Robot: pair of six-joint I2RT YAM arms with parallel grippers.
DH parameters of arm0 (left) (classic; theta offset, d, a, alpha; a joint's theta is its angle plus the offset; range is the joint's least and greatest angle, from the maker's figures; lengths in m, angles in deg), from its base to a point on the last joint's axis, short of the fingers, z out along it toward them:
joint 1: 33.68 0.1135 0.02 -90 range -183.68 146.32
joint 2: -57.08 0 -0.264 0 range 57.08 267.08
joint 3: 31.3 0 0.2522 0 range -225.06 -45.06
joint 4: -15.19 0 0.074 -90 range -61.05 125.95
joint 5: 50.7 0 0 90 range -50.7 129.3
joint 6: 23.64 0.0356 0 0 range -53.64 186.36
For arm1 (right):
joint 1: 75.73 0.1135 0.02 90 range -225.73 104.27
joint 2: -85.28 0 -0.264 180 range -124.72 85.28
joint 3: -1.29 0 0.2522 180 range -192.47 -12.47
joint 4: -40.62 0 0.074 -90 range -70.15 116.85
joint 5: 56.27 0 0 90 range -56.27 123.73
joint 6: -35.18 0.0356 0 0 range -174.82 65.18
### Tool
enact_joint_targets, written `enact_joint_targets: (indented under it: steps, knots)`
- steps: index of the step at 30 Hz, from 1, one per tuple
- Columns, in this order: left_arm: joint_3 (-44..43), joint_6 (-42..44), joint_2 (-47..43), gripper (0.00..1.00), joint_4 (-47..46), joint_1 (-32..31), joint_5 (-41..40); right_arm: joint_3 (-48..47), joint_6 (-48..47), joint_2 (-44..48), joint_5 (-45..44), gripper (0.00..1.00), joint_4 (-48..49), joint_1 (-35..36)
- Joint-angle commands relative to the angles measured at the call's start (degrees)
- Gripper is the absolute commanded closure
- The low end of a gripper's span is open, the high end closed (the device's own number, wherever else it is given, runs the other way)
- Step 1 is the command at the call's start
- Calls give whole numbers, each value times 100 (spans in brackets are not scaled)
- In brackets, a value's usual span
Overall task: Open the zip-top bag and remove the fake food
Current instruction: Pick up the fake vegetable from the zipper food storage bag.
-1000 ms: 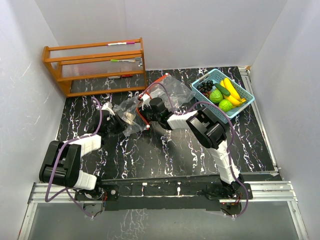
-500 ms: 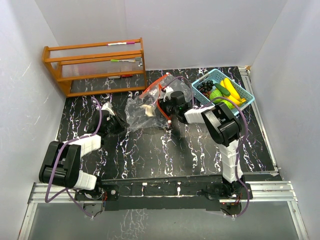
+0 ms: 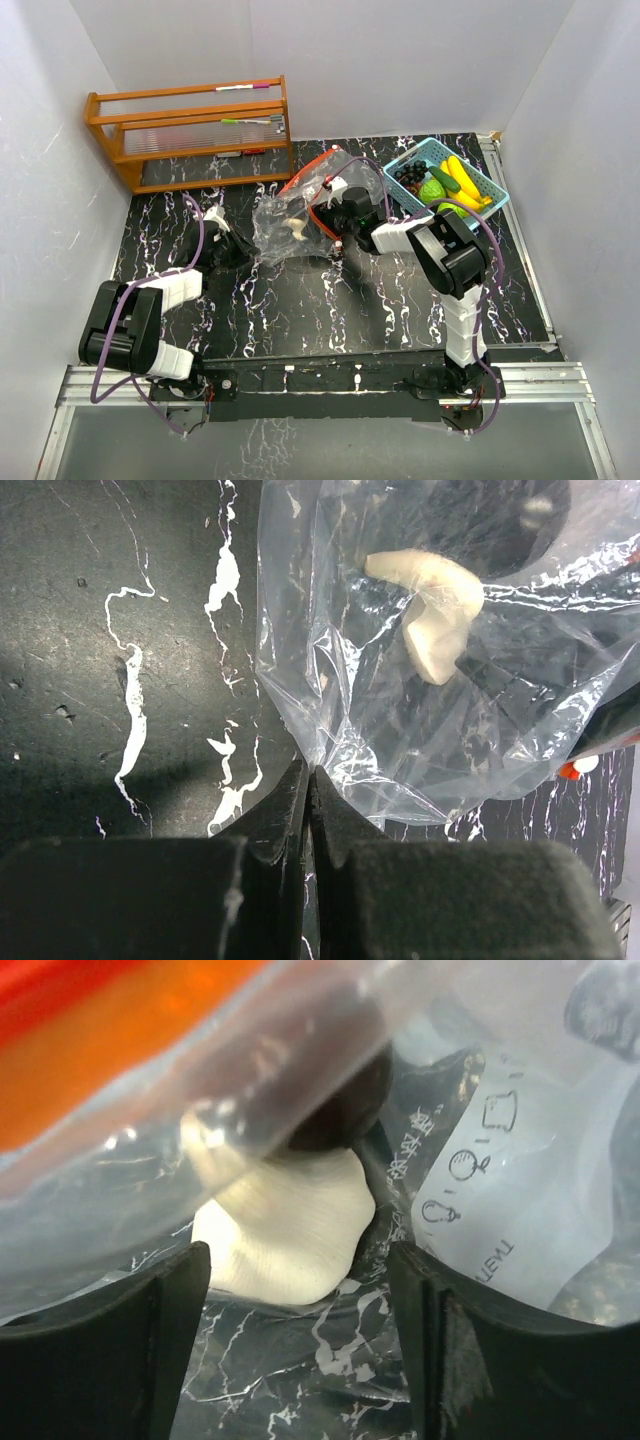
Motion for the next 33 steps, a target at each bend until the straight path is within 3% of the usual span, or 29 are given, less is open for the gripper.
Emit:
enact_joint_targets:
  steps: [1, 6, 12, 17, 20, 24, 27, 29, 33]
  knots:
    - [19, -47, 42, 100, -178, 28, 177, -191, -409, 138, -305, 20, 223, 36]
    - [37, -65, 88, 100, -235, 29, 211, -292, -604, 37, -474, 11, 350, 176]
    - [39, -83, 133, 100, -274, 29, 262, -925, -767, -558, -509, 10, 157, 374]
    - [46, -28, 41, 100, -192, 28, 234, -1414, -1005, -1047, -1064, 14, -319, 596]
    - [76, -4, 4, 100, -154, 29, 205, -1400, -1033, -1069, -1264, 29, -469, 635]
    - [88, -16, 49, 100, -202, 33, 224, -955, -947, -724, -1419, 58, -241, 632]
    - [68, -63, 102, 100, -262, 35, 229, -733, -873, -396, -1501, 74, -275, 634]
    - [48, -103, 139, 100, -277, 37, 212, -582, -754, -131, -1477, 82, -265, 589]
    - [86, -173, 178, 100, -395, 42, 204, -320, -331, 360, -1055, 86, -282, 314]
